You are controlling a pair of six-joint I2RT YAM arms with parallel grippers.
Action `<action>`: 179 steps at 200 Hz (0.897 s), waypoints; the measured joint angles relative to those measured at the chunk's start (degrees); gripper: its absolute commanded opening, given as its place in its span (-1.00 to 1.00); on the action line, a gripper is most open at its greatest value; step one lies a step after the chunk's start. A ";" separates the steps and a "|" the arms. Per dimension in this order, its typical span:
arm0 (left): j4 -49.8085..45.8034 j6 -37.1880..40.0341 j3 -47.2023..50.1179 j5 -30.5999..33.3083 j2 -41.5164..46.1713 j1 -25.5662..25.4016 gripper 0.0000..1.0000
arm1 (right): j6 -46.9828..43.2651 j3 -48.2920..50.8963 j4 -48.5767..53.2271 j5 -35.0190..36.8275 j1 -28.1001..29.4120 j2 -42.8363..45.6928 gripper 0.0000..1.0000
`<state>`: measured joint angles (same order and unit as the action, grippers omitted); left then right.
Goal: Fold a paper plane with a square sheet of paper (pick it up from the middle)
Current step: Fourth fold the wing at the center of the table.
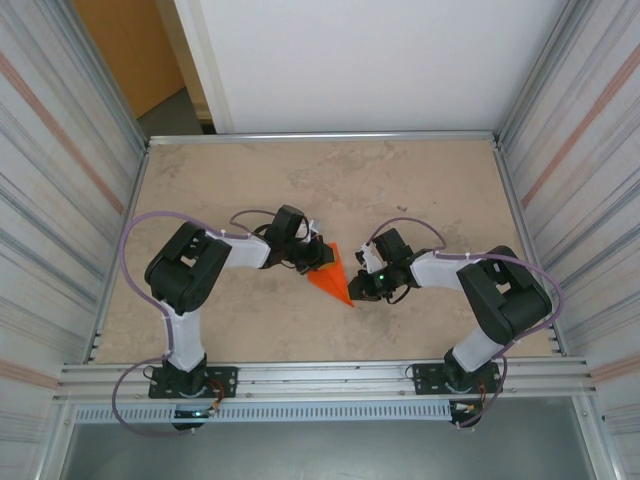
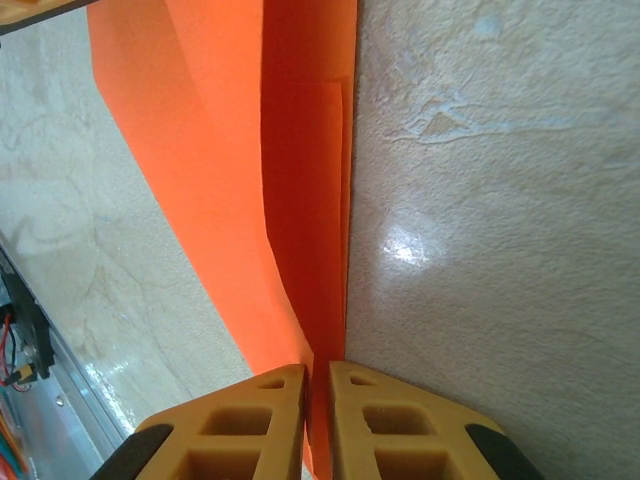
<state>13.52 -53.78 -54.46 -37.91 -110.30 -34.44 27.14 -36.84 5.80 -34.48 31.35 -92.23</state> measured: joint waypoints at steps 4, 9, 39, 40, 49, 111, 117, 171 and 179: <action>0.00 0.00 0.00 -0.02 -0.11 0.00 -0.87 | 0.11 0.00 0.00 -0.02 0.00 0.00 -0.73; 0.00 0.00 -0.04 -0.02 -0.31 0.00 -0.86 | 0.33 0.00 0.00 -0.02 -0.04 0.00 -0.73; 0.00 0.00 -0.09 -0.04 -1.29 0.24 -0.87 | 0.76 0.00 0.00 -0.07 -0.15 -0.04 -0.73; 0.00 0.00 -0.09 -0.04 -1.31 0.26 -0.87 | 0.76 0.00 0.00 -0.07 -0.15 -0.04 -0.73; 0.00 0.00 -0.09 -0.07 -1.55 0.33 -0.87 | 0.79 0.00 0.00 -0.07 -0.15 -0.07 -0.73; 0.04 0.02 -0.74 -0.33 -2.03 0.37 -0.86 | 0.79 0.00 0.02 -0.07 -0.15 -0.07 -0.74; 0.02 0.04 -0.74 -0.46 -2.12 0.37 -0.86 | 0.79 0.00 0.02 -0.04 -0.15 -0.07 -0.75; 0.02 0.24 -1.31 -1.31 -2.51 0.63 -0.86 | 0.81 0.00 0.02 0.00 -0.20 -0.22 -0.76; 0.02 0.24 -1.57 -1.42 -2.62 0.63 -0.86 | 0.79 0.00 0.02 0.02 -0.20 -0.22 -0.76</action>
<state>13.54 -53.54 -56.03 -39.33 -112.92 -33.80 27.92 -36.84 5.82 -34.46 31.16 -92.44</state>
